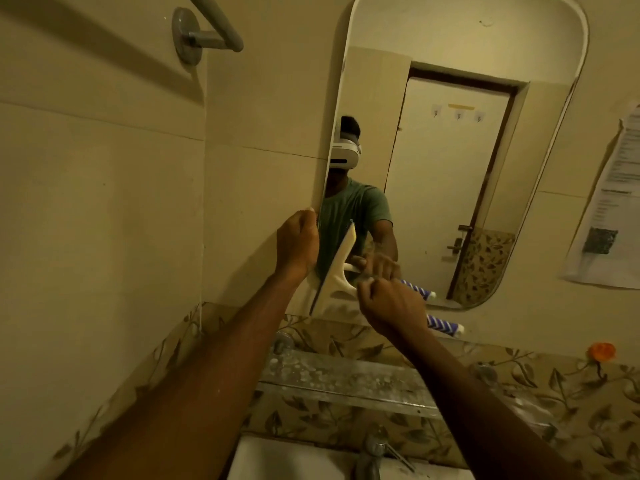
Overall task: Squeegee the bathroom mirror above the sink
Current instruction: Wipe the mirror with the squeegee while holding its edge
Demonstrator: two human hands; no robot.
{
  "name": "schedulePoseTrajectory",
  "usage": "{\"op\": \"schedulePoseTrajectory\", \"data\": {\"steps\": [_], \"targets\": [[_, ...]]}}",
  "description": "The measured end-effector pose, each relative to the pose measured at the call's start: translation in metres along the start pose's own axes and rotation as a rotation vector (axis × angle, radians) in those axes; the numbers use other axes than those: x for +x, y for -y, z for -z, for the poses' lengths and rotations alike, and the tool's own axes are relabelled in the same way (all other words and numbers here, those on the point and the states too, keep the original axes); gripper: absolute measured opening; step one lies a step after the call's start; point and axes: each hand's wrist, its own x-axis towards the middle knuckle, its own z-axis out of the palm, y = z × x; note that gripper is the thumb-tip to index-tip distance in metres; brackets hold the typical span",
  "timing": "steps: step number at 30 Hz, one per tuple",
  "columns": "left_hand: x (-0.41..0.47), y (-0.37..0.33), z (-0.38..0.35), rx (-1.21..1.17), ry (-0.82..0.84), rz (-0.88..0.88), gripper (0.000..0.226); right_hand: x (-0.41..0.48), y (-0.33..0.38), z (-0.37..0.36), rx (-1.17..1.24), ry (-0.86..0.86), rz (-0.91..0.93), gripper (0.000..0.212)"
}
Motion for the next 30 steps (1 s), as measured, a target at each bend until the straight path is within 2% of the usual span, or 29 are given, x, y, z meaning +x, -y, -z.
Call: {"op": "schedulePoseTrajectory", "data": {"steps": [5,8,10,15,19,22,25,30], "targets": [[-0.004,-0.003,-0.007,0.042,-0.038,-0.003,0.025,-0.018,-0.075,0.01,-0.045,0.112,-0.145,0.044],[-0.003,-0.004,-0.01,0.083,-0.039,-0.002,0.019,-0.035,-0.107,0.012,-0.123,0.083,-0.218,0.039],[-0.001,-0.004,-0.012,0.121,-0.042,0.004,0.021,-0.037,-0.103,0.013,-0.129,0.07,-0.182,0.04],[-0.001,-0.001,-0.018,0.137,-0.093,0.039,0.032,-0.002,-0.041,0.019,0.044,0.005,0.012,0.048],[-0.002,-0.003,-0.022,0.126,-0.116,0.073,0.034,0.008,-0.054,0.017,0.039,0.05,0.013,0.042],[-0.001,-0.004,-0.019,0.146,-0.1,0.076,0.032,-0.005,-0.099,0.022,0.049,0.068,-0.11,0.043],[-0.001,-0.001,-0.017,0.196,-0.093,0.062,0.031,-0.017,-0.121,0.027,-0.033,0.009,-0.186,0.045],[-0.007,0.008,-0.022,0.235,-0.163,0.074,0.032,-0.009,-0.069,0.027,0.06,0.02,-0.006,0.046]]}}
